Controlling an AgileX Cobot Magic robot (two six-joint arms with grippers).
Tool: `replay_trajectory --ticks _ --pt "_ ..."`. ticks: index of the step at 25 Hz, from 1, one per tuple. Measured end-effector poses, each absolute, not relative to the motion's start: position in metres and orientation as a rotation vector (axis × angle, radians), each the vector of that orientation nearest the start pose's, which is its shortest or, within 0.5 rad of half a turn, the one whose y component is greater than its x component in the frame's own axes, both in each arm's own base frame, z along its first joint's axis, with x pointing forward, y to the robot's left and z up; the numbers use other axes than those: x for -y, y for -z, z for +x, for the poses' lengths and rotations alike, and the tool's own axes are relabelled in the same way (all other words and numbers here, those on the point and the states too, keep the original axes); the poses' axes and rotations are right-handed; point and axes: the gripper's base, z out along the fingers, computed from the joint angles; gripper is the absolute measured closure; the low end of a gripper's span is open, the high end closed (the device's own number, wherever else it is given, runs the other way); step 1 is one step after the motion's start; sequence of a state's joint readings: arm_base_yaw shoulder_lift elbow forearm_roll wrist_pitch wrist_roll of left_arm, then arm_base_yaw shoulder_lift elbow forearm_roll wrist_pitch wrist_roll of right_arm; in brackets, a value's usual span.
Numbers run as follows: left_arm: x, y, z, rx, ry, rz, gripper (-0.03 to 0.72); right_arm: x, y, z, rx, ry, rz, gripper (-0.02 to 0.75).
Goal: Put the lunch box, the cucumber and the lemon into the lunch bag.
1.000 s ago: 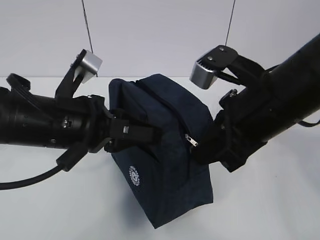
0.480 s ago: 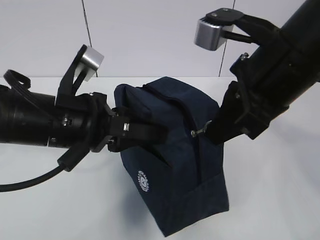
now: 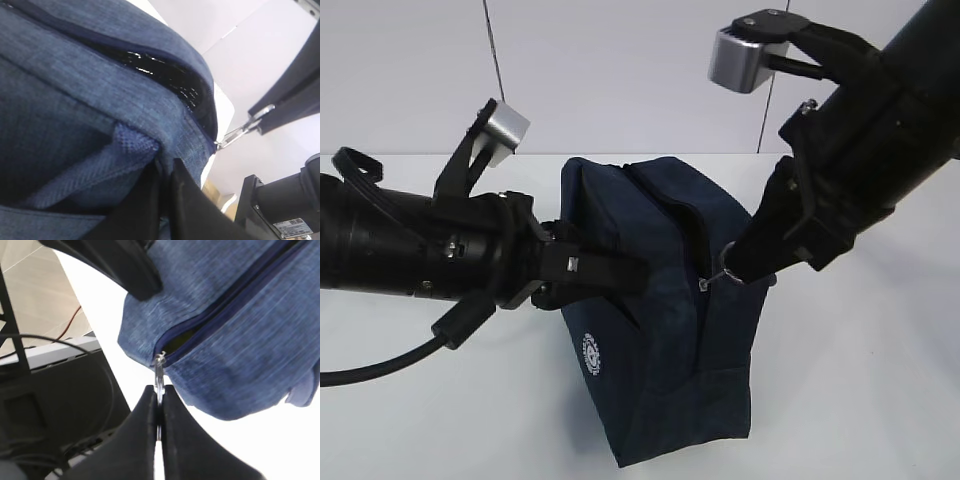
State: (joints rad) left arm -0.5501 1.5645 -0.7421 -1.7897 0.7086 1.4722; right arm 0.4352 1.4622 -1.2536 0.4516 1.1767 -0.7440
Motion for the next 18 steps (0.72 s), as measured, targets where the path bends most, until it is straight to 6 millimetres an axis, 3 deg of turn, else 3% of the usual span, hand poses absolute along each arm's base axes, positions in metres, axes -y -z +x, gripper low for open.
replay_trajectory --ticks 14,18 --pt "0.203 -0.215 0.226 -2.176 1.217 0.619 0.693 -0.167 -0.314 0.262 -2.318 -0.618 -1.231 0.73" --pt "0.202 -0.214 0.225 -2.179 1.204 0.634 0.693 -0.168 -0.322 0.264 -2.29 -0.617 -1.222 0.73"
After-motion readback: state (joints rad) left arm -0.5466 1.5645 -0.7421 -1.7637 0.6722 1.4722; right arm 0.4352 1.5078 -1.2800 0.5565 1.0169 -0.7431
